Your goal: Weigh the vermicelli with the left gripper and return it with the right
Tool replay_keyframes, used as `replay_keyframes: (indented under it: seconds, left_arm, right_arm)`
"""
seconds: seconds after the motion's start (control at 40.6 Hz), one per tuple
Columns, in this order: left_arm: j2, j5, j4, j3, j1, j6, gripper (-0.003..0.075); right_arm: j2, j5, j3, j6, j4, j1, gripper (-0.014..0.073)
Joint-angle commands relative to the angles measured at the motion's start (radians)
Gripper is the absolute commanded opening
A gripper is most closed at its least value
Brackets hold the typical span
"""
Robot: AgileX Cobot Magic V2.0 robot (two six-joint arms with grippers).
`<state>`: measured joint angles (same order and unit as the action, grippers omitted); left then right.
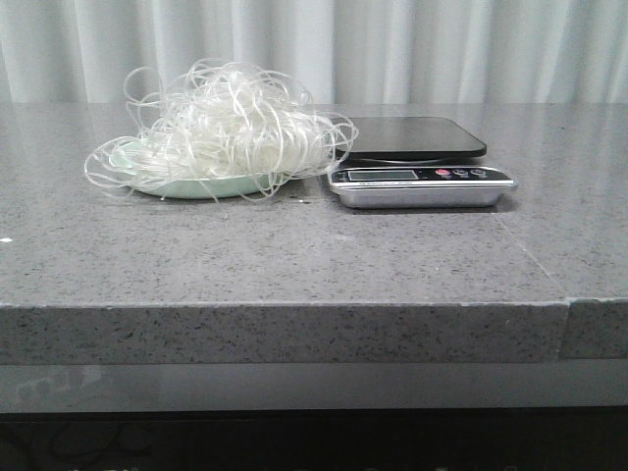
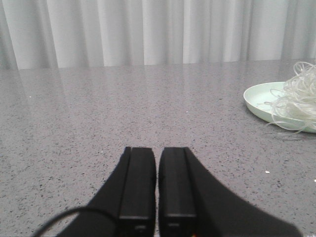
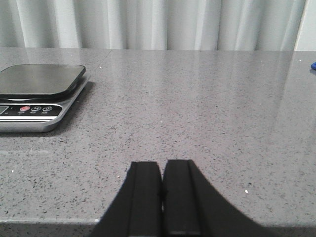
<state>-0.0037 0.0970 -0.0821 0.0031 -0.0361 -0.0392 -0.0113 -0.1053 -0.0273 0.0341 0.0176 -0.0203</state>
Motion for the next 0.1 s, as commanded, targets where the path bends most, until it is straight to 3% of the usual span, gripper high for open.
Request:
replay_keyframes:
  seconds: [0.0, 0.074]
  left_arm:
    - [-0.020, -0.073, 0.010, 0.008, 0.007, -0.002, 0.0146]
    - [-0.020, -0.073, 0.010, 0.008, 0.007, -0.002, 0.0146]
  right_arm:
    - [-0.016, 0.068, 0.008, 0.000, -0.006, -0.007, 0.0150]
    - [-0.016, 0.068, 0.008, 0.000, -0.006, -0.007, 0.0150]
